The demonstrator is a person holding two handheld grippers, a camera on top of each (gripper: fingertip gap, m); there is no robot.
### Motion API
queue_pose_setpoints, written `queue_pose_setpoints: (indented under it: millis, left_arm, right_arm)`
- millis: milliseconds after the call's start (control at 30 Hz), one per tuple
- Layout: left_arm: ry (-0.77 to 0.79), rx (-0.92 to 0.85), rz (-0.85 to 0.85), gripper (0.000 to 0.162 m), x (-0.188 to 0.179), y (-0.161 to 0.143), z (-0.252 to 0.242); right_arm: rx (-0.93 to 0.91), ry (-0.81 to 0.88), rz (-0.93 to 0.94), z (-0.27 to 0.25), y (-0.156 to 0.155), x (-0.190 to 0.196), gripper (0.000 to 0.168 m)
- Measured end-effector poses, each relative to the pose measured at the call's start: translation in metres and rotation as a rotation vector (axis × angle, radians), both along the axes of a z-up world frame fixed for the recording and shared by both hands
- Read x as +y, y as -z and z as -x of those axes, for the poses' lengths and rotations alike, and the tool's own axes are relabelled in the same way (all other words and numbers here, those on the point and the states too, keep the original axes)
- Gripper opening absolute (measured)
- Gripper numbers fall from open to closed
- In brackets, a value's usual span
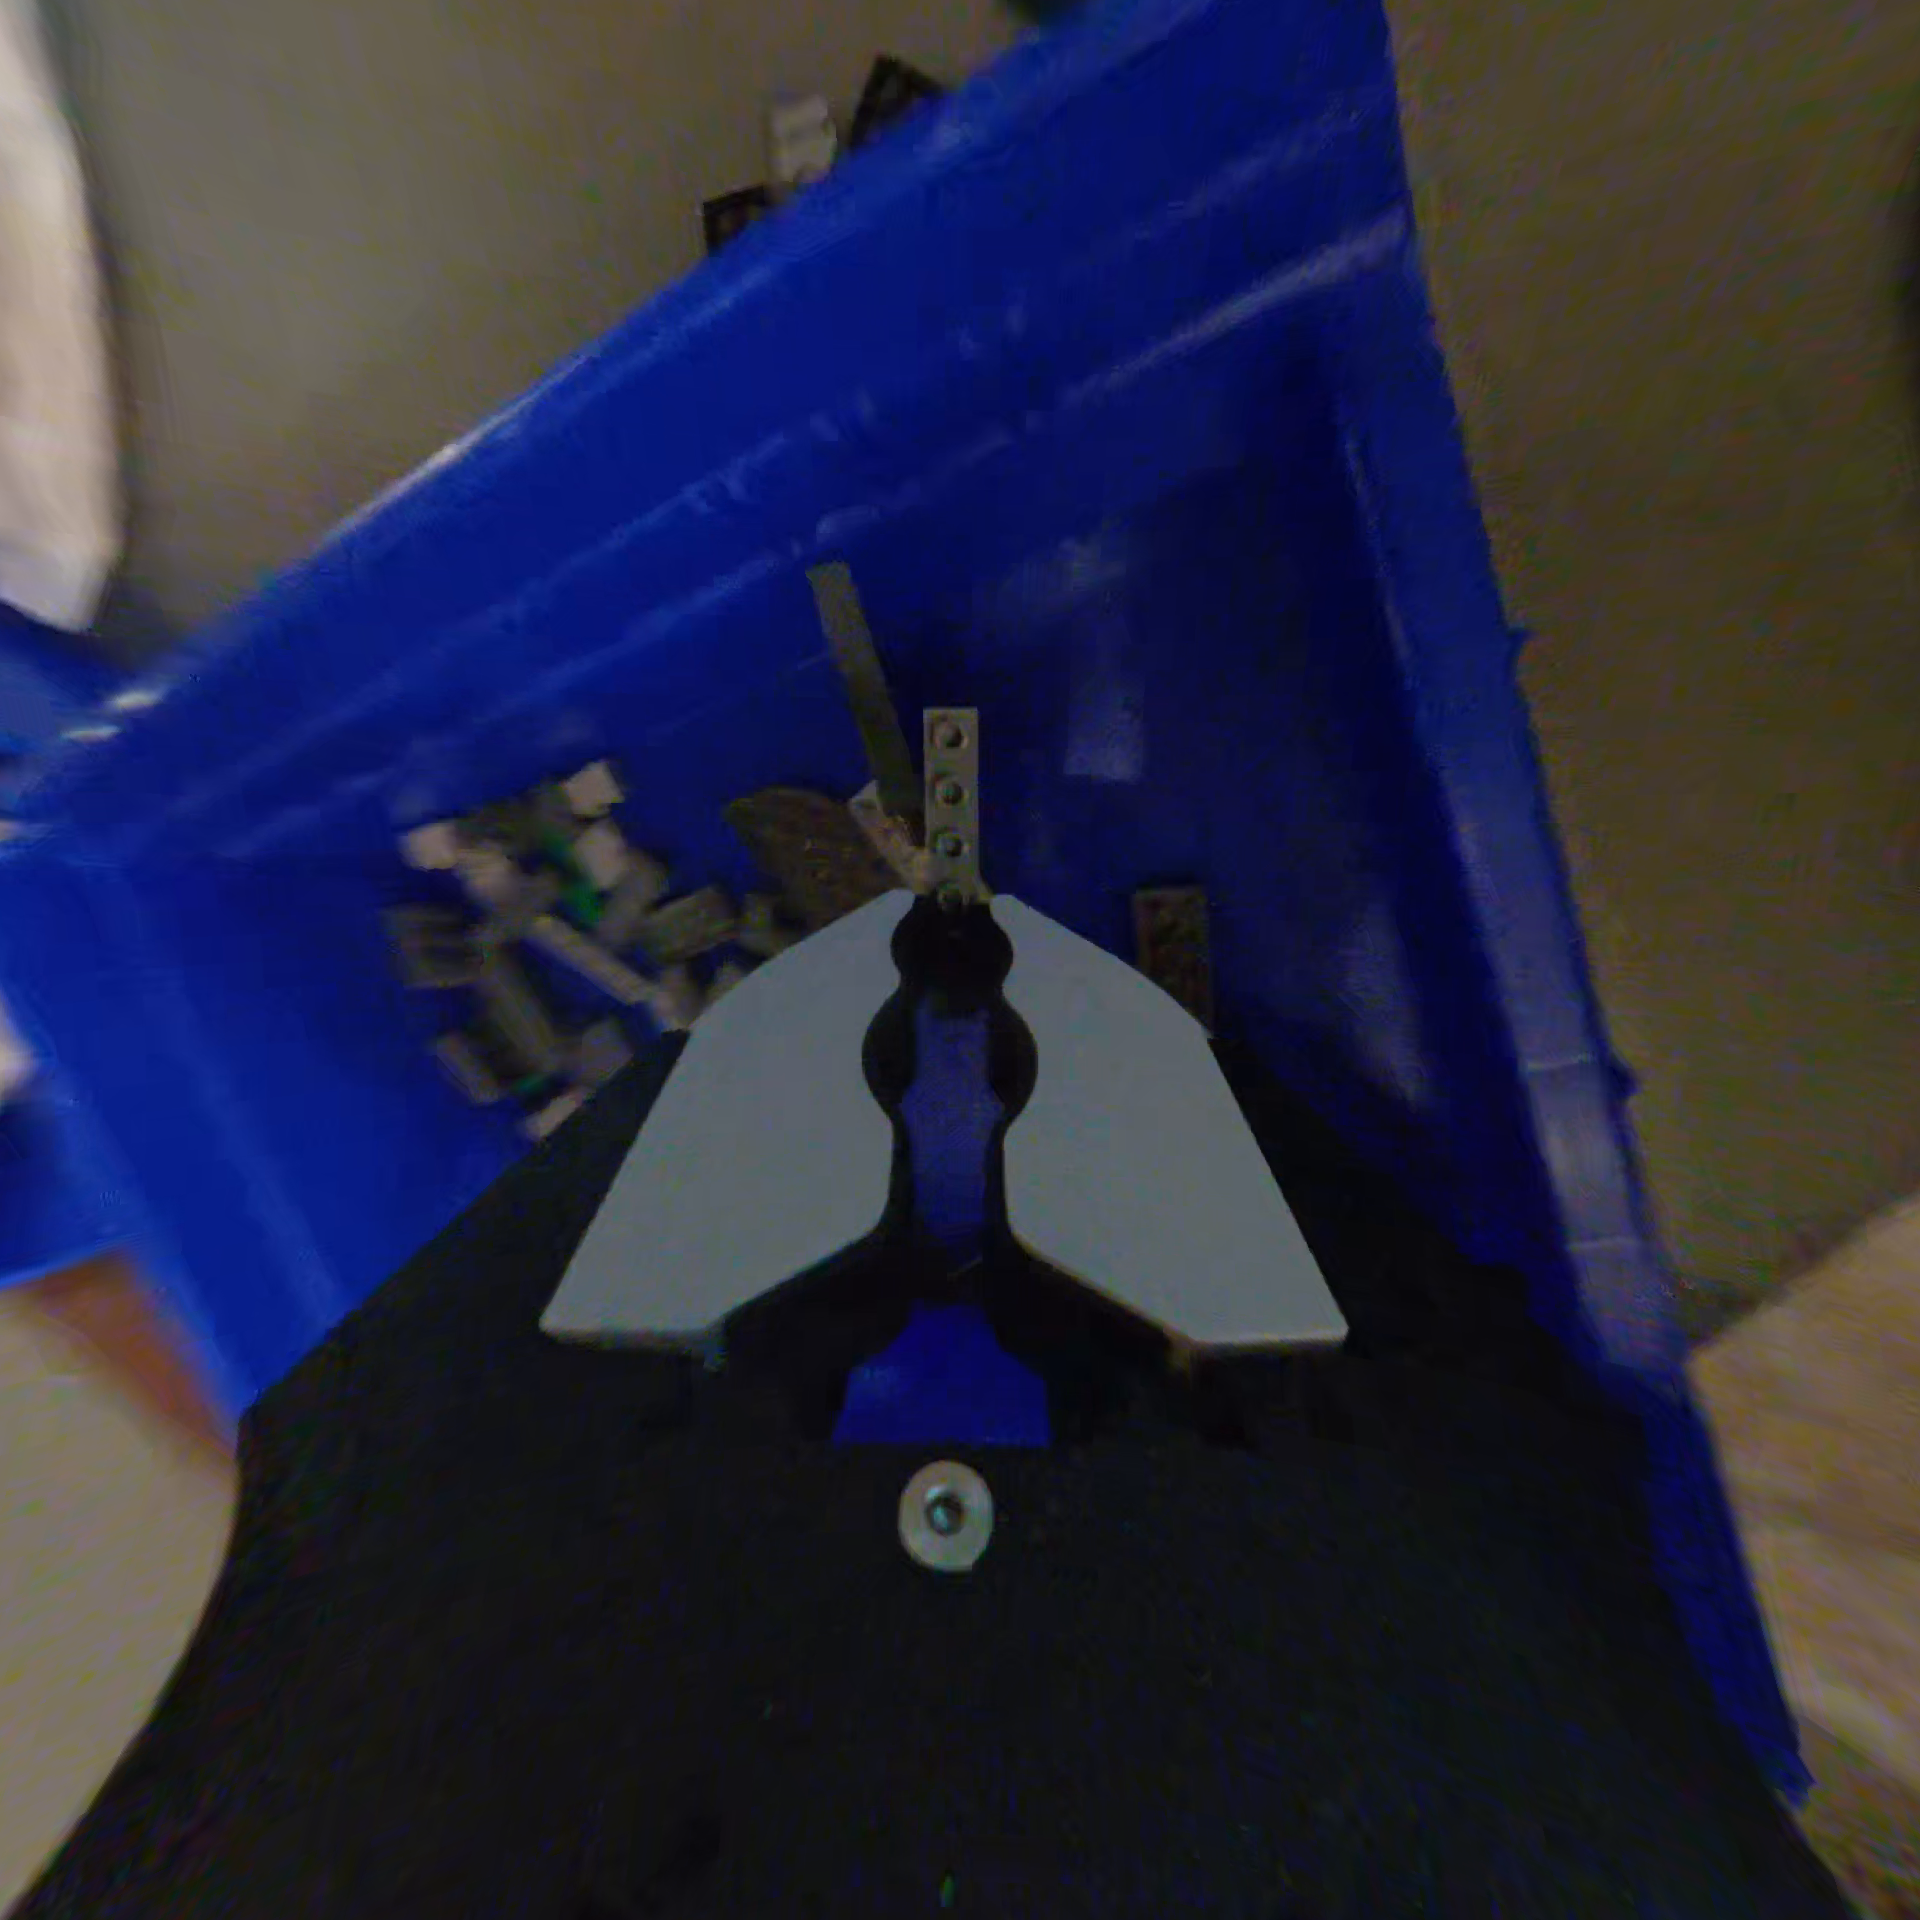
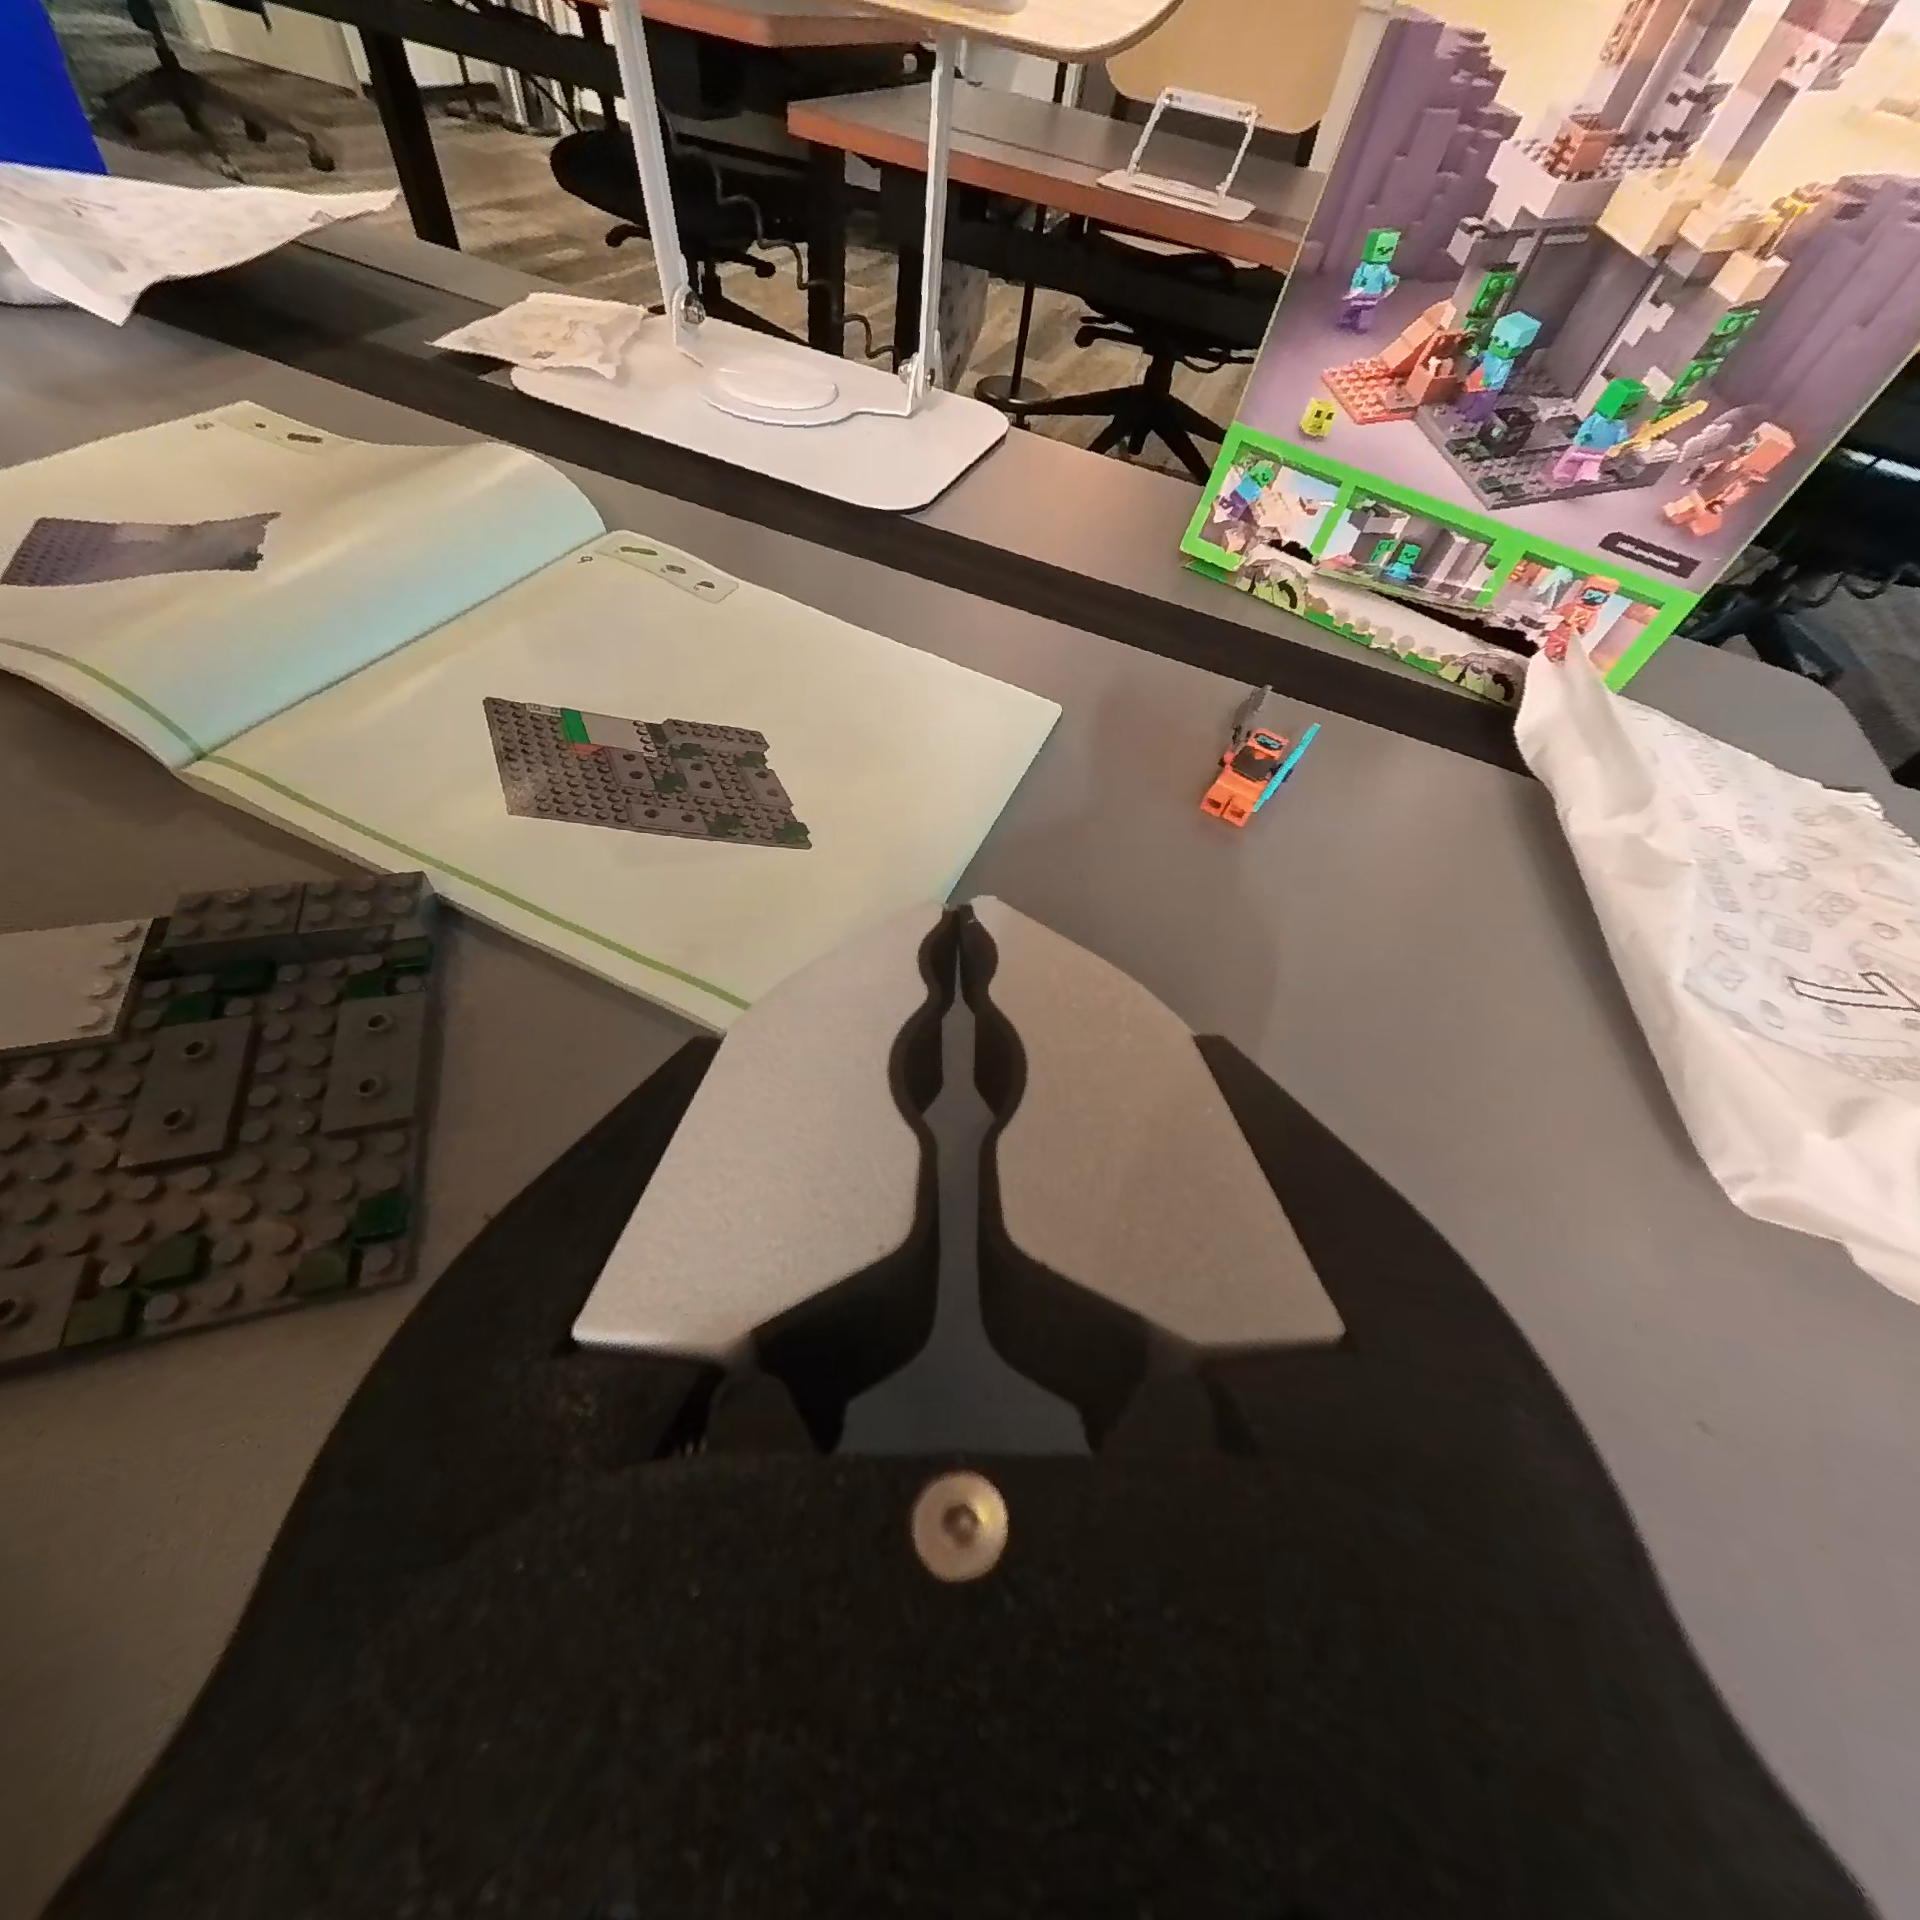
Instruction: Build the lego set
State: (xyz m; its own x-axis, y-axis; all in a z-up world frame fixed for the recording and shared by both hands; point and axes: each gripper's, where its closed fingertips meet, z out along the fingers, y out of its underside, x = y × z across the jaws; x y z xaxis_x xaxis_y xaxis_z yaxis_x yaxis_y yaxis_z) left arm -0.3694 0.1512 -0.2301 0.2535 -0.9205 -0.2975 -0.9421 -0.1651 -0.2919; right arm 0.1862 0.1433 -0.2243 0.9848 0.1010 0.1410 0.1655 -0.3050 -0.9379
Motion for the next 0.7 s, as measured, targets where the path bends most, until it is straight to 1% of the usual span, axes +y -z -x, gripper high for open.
queue_pose_setpoints:
  millis: [67,100,167,267,333,567,700]
  left_arm:
    - [0.055,0.136,-0.174,0.008,0.001,0.0,0.006]
    - [0.075,0.183,-0.233,0.008,0.0,0.001,0.008]
    - [0.109,0.189,-0.306,0.009,-0.006,0.001,0.005]
    - [0.12,0.211,-0.426,0.008,-0.008,-0.006,0.008]
    - [0.119,0.198,-0.448,0.008,-0.013,-0.008,0.007]
    - [0.139,0.274,-0.52,0.008,-0.017,-0.013,0.018]
    - [0.147,0.275,-0.531,0.008,-0.018,-0.013,0.016]
  right_arm:
    - [0.0,-0.003,0.0,0.001,0.0,0.0,0.0]
    - [0.001,-0.007,0.0,0.002,0.0,0.001,0.0]
    - [-0.002,-0.013,0.002,0.003,0.001,0.001,0.0]
    - [-0.002,-0.014,0.001,0.004,0.0,0.001,0.0]
    - [0.001,-0.013,0.0,0.003,0.0,0.001,0.0]
    - [0.0,-0.019,-0.001,0.005,0.0,0.001,0.0]
    - [0.006,-0.02,-0.002,0.004,0.0,0.001,0.0]
